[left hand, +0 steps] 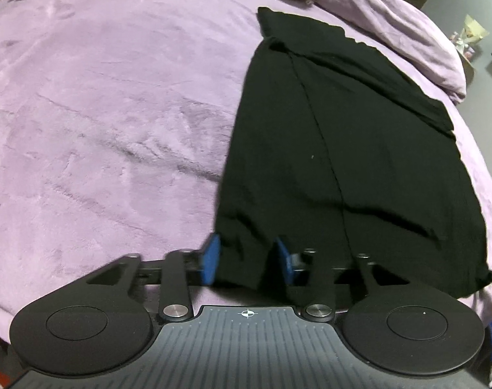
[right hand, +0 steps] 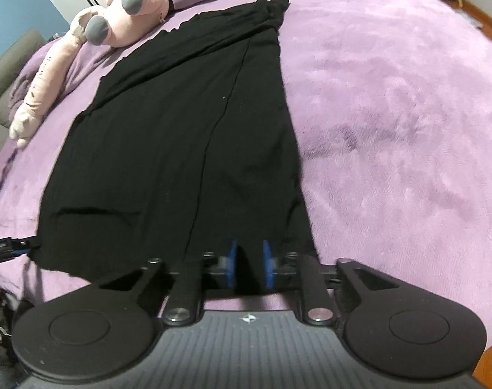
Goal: Fold small clothes
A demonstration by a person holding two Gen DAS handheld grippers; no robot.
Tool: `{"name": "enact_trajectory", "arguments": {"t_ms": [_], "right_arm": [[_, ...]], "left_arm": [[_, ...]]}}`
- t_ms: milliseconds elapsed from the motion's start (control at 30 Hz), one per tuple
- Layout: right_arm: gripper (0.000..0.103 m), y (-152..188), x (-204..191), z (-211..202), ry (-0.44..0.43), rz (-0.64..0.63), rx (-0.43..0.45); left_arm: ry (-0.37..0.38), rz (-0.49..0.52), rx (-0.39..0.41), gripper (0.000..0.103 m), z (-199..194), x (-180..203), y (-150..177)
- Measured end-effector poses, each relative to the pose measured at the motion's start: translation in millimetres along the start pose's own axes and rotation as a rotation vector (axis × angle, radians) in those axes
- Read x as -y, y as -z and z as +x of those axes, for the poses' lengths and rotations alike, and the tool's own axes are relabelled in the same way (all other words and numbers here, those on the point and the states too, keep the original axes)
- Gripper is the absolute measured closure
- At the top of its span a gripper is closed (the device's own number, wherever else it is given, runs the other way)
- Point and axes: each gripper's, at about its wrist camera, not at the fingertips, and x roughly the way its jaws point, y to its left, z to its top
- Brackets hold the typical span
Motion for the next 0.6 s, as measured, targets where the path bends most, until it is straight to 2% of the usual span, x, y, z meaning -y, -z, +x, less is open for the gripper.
{"name": "enact_trajectory", "arguments": {"t_ms": [33,100,167,233,300,400,533,600], "right_arm": [[0.1,0,1,0,-0.011,0.004,-0.004],[0.102,1,0,1,-0.036,0.007,-0.011],[0.103,-1,0,1,-0.076,0.019,-0.017],[0.103,-3,3,-2,-0.163,0.075,-0.012],[0.103,-10,5,-7,-0.234,0.131,0.021],[0.103,-26,11,-13,-0.306,0.211,0.078],[0.103,-49,14,-19,-0.299,0.235,0.145],[0.102,-55,14,-23,-0.22,0.198,0.156]], "left_arm": [[0.012,-0.002,-0.001,0.088,-1,-1,-1],[0.046,-0.003,-0.004,0.092,-4,-3,-3],[0.093,-0.001,0.007,0.094,-7,-1,-5],[0.141,-0.014,0.036,0.095,-13,3,-10],[0.195,-0.052,0.076,0.095,-21,5,-20],[0.234,-0.065,0.148,0.095,-32,13,-39],[0.252,-0.077,0.209,0.096,-36,22,-66],[0.253,-0.073,0.222,0.096,-35,25,-74]]}}
